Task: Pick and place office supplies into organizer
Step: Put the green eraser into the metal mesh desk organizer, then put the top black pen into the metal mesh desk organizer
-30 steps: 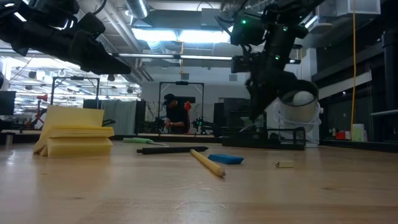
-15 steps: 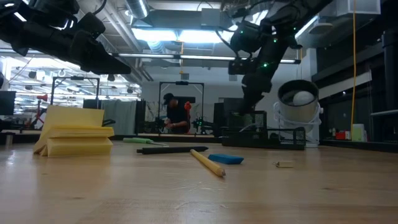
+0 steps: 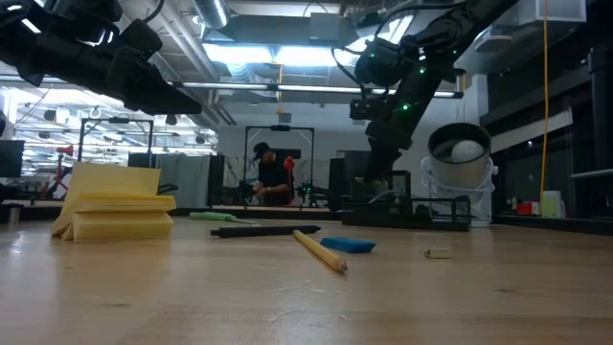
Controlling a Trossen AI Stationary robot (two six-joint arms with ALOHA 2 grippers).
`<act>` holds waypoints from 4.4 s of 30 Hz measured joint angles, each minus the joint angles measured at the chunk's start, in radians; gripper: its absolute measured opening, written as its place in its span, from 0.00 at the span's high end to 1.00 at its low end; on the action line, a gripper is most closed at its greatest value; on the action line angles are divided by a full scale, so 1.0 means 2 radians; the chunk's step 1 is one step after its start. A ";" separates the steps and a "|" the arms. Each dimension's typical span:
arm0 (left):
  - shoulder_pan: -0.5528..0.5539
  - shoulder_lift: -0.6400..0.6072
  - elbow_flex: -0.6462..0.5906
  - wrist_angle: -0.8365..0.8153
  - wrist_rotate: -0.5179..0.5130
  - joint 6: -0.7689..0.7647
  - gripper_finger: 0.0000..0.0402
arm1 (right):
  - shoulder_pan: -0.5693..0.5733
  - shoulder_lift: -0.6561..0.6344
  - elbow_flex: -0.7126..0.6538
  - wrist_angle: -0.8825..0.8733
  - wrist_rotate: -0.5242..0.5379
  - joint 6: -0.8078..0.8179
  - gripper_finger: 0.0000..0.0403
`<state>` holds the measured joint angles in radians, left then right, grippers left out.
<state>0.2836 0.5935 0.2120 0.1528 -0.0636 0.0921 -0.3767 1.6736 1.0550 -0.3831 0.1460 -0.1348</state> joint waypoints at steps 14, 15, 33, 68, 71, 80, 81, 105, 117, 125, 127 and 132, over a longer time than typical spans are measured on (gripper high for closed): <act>0.000 0.000 0.000 0.000 0.000 0.000 0.77 | 0.000 0.036 0.000 0.014 0.045 0.023 0.79; 0.000 0.000 0.000 0.000 0.000 0.000 0.77 | 0.000 0.036 0.000 0.015 0.054 0.025 0.79; 0.000 0.000 0.000 0.000 0.000 0.000 0.78 | 0.000 0.036 0.000 0.007 0.066 0.026 0.79; 0.000 0.000 0.000 0.005 -0.013 -0.001 0.78 | 0.007 0.035 0.032 0.005 0.066 0.002 0.68; 0.000 0.000 0.000 0.005 -0.035 -0.012 0.78 | 0.012 0.035 0.043 -0.002 0.065 -0.013 0.73; 0.000 0.000 0.000 0.001 -0.064 -0.023 0.78 | 0.021 0.033 0.053 -0.028 0.033 -0.014 0.96; 0.000 0.000 0.000 0.000 -0.064 -0.023 0.78 | 0.021 0.032 0.053 -0.028 0.025 -0.014 0.98; 0.000 0.000 0.000 -0.139 -0.194 -0.144 0.78 | 0.025 -0.114 -0.105 0.248 -0.102 -0.016 0.92; 0.035 0.040 0.090 -0.322 -0.237 -0.305 0.78 | 0.024 -0.115 -0.114 0.279 -0.101 -0.043 0.95; 0.071 0.141 0.168 -0.382 -0.200 -0.344 0.78 | 0.020 -0.115 -0.114 0.289 -0.100 -0.060 0.97; 0.083 0.168 0.176 -0.383 -0.186 -0.352 0.77 | 0.020 -0.115 -0.114 0.289 -0.100 -0.067 0.97; 0.105 0.232 0.181 -0.383 -0.144 -0.380 0.75 | 0.020 -0.115 -0.114 0.285 -0.100 -0.068 0.95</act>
<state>0.4944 1.0585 0.5735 -0.6130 -0.3519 -0.6683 -0.3366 1.4437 0.8276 0.1868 -0.0546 -0.2709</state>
